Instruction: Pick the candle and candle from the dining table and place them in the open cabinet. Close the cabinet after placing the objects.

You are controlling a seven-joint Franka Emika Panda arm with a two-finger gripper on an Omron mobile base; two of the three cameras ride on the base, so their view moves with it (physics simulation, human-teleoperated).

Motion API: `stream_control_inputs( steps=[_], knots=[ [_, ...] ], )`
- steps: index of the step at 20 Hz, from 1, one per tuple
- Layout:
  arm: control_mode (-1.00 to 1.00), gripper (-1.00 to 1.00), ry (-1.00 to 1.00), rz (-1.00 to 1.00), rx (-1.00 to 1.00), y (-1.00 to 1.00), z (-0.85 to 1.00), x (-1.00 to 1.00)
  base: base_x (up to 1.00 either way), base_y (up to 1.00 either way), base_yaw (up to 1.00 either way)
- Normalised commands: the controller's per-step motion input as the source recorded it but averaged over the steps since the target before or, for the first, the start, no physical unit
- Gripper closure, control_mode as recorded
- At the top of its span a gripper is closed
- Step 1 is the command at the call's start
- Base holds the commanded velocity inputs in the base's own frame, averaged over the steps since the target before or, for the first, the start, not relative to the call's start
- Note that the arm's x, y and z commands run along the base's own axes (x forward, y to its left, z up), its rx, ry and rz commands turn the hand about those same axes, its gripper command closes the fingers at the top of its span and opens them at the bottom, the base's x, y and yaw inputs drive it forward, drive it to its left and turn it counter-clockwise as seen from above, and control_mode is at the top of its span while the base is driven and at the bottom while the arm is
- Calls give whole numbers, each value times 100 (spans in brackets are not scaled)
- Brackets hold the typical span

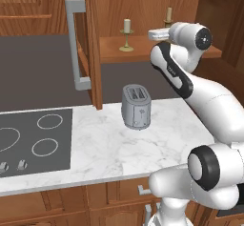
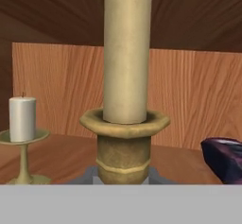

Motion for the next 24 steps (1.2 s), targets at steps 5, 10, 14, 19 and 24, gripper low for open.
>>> stream_control_inputs(
  steps=[5, 10, 14, 19, 24],
  knots=[
    [-100, 100, 0, 1, 0, 0, 0, 18, 0, 0, 0],
    [-100, 100, 0, 3, 0, 0, 0, 12, 0, 0, 0],
    [-100, 100, 0, 3, 0, 0, 0, 19, 0, 0, 0],
    [-100, 100, 0, 4, 0, -3, -9, 14, 0, 0, 0],
    [-100, 100, 0, 5, 1, -11, -28, 0, 0, 0, 0]
  ],
)
